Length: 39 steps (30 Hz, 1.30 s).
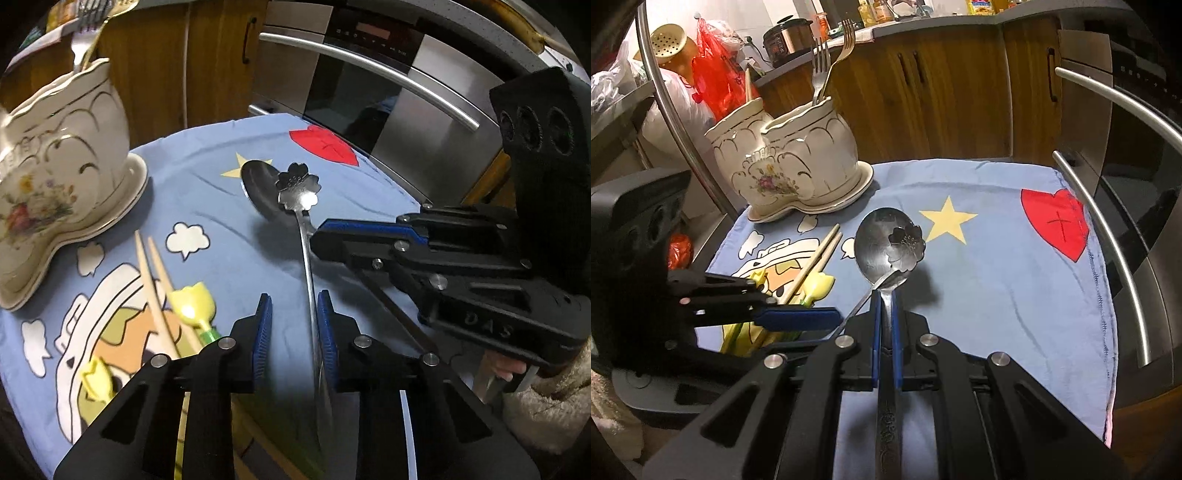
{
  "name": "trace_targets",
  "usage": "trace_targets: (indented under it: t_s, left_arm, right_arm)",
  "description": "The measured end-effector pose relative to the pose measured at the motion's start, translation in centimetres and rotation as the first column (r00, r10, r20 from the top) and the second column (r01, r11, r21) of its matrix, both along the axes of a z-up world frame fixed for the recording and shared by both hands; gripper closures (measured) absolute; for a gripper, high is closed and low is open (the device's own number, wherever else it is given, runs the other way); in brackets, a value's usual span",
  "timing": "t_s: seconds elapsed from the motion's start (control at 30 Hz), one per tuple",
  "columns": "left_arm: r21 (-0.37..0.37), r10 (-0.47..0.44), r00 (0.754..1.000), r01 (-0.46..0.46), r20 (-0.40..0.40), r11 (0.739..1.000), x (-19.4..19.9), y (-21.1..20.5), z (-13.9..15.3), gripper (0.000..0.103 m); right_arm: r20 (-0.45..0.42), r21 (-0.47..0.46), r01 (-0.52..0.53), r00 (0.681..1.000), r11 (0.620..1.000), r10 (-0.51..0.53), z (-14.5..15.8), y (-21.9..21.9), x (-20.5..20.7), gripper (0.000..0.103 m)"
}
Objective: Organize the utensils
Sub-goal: 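Lift both spoons off the cloth and carry them up to the ceramic holder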
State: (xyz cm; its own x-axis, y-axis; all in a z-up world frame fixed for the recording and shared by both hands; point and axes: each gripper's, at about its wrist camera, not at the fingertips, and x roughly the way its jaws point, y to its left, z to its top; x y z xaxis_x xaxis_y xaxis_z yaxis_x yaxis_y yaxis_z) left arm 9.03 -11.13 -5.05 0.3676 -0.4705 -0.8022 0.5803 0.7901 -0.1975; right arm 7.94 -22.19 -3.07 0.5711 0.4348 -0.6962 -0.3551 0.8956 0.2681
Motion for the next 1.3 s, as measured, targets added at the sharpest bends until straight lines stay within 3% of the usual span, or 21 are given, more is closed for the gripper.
trace_targets:
  t_s: [0.17, 0.47, 0.77, 0.97, 1.17, 1.3]
  left_arm:
    - [-0.055, -0.015, 1.000, 0.013, -0.026, 0.998, 0.3, -0.2, 0.2, 0.100]
    - [-0.117, 0.028, 0.997, -0.020, 0.067, 0.993, -1.2, 1.9, 3.0, 0.101]
    - [-0.219, 0.113, 0.971, -0.066, 0.211, 0.974, -3.2, 5.9, 8.2, 0.101]
    - [-0.273, 0.182, 0.939, -0.100, 0.293, 0.957, -4.3, 9.0, 11.7, 0.101]
    - [-0.322, 0.289, 0.887, -0.172, 0.360, 0.931, -3.5, 13.0, 15.3, 0.101]
    - [-0.384, 0.369, 0.849, -0.219, 0.378, 0.897, -1.5, 16.0, 17.1, 0.101]
  right_arm:
    - [0.003, 0.007, -0.003, 1.000, 1.000, 0.003, 0.1, -0.3, -0.1, 0.097]
    - [0.031, 0.024, 0.013, 0.999, 1.000, -0.014, 0.8, -0.8, -0.4, 0.097]
    - [0.088, 0.033, 0.019, 0.996, 0.999, -0.022, 2.6, -0.7, -0.7, 0.097]
    - [0.148, 0.052, 0.011, 0.989, 0.999, -0.018, 5.0, 0.1, -0.4, 0.097]
    - [0.224, 0.092, -0.030, 0.975, 0.995, 0.008, 8.6, 2.0, 1.1, 0.097]
    - [0.300, 0.107, -0.062, 0.954, 0.992, 0.027, 11.3, 3.9, 2.8, 0.097]
